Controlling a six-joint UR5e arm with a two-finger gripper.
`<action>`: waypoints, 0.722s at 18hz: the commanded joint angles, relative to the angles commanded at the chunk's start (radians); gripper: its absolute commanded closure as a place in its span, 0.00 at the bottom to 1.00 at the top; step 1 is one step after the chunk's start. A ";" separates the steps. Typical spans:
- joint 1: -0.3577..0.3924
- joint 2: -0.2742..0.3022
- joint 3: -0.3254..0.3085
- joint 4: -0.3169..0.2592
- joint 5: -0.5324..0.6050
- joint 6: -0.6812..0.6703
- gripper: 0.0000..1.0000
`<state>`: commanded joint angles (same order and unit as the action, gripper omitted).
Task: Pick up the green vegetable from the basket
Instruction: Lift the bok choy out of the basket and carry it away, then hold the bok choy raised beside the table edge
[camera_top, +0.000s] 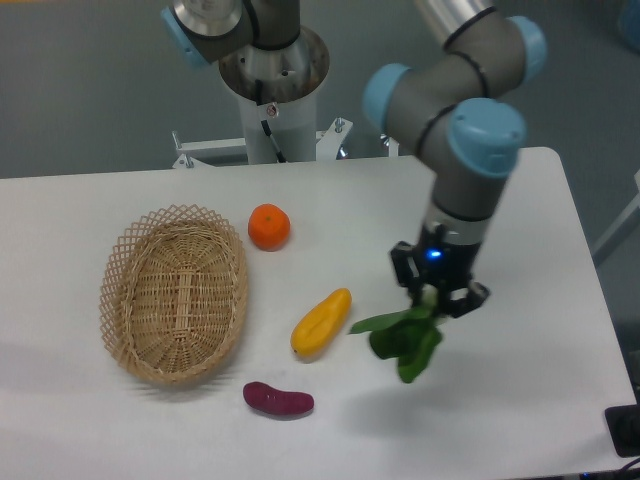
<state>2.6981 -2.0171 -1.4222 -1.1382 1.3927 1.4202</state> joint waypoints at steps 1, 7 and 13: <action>0.012 -0.009 0.008 -0.003 0.009 0.026 0.83; 0.048 -0.057 0.060 -0.035 0.077 0.068 0.85; 0.060 -0.091 0.115 -0.074 0.085 0.149 0.86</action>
<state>2.7581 -2.1076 -1.3071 -1.2117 1.4772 1.5692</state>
